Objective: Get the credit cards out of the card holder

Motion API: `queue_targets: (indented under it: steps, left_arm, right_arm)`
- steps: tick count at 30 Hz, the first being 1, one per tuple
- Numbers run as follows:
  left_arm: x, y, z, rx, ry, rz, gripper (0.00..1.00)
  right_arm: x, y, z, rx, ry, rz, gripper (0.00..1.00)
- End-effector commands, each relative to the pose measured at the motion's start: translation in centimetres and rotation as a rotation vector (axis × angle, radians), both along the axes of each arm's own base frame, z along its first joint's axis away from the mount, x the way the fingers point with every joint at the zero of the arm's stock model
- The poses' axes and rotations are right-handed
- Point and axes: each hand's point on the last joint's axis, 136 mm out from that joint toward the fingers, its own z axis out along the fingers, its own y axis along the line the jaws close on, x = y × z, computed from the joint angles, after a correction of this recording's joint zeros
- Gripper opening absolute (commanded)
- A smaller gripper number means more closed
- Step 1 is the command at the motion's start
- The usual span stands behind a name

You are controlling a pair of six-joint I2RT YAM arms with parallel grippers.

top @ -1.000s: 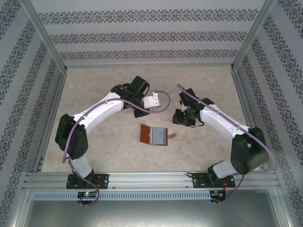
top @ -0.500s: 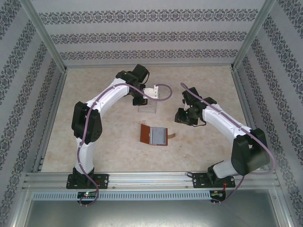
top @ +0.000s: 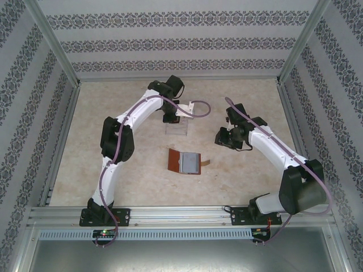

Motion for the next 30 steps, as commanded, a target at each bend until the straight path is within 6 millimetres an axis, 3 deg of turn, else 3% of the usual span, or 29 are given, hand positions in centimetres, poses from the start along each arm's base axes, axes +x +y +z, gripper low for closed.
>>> queue_targets:
  steps: [1, 11, 30]
  left_arm:
    - [-0.9, 1.5, -0.5, 0.056, 0.049, -0.014, 0.00]
    - [-1.3, 1.5, -1.6, 0.068, 0.091, -0.015, 0.00]
    - [-5.9, 1.4, -2.5, 0.111, 0.270, -0.024, 0.00]
  right_arm:
    - [-0.4, -0.4, -0.1, 0.004, 0.010, -0.002, 0.33]
    - [-0.3, -0.3, -0.3, 0.009, 0.012, 0.000, 0.33]
    - [-0.6, -0.1, -0.4, 0.026, 0.015, 0.012, 0.32]
